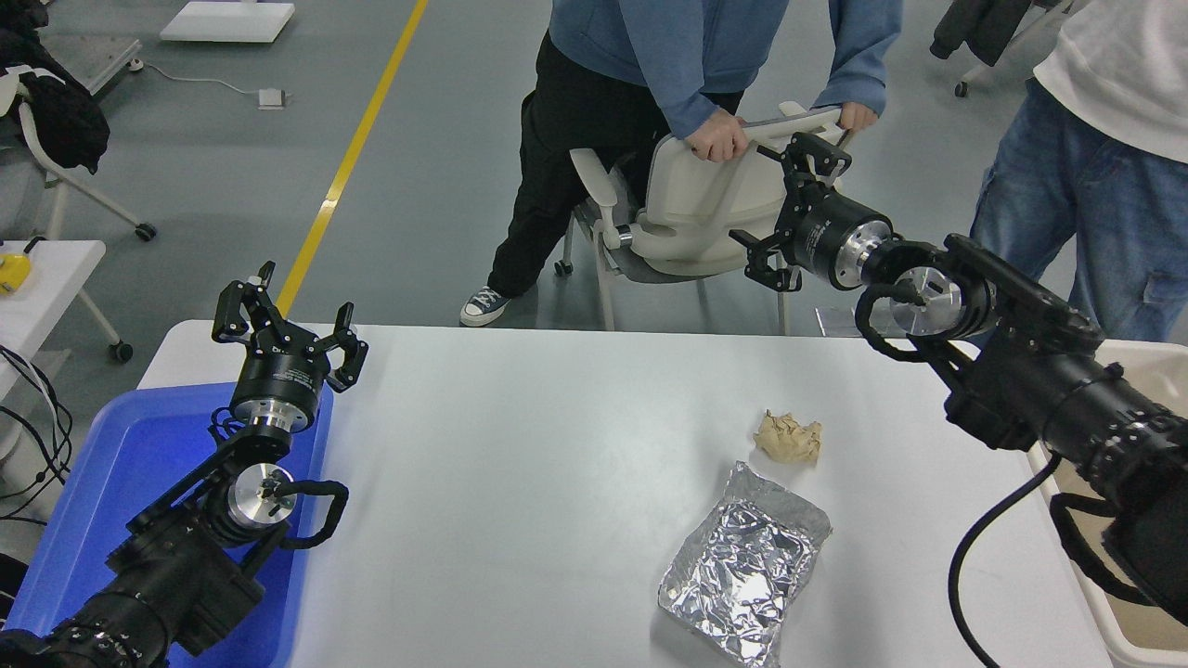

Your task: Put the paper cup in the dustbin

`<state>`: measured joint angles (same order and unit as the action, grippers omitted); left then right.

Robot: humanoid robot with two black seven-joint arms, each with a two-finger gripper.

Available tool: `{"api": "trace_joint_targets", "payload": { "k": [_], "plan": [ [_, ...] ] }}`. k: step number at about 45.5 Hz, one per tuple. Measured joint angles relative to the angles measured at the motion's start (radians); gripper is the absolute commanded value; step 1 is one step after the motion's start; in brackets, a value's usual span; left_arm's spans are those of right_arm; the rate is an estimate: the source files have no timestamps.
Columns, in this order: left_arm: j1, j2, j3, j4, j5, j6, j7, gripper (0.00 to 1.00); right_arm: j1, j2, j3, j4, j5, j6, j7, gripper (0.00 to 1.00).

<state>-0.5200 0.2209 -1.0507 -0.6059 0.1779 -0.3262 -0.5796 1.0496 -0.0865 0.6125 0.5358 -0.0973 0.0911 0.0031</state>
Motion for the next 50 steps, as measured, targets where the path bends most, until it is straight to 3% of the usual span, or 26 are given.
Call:
{"api": "trace_joint_targets", "payload": {
  "k": [26,50],
  "plan": [
    [0.0,0.0,0.0,0.0,0.0,0.0,-0.001,1.0,-0.082,0.081,0.182,0.002,-0.005,-0.024,0.023,1.0],
    [0.0,0.0,0.0,0.0,0.0,-0.001,0.0,1.0,-0.153,0.086,0.22,-0.073,-0.005,0.118,0.143,1.0]
  ]
}}
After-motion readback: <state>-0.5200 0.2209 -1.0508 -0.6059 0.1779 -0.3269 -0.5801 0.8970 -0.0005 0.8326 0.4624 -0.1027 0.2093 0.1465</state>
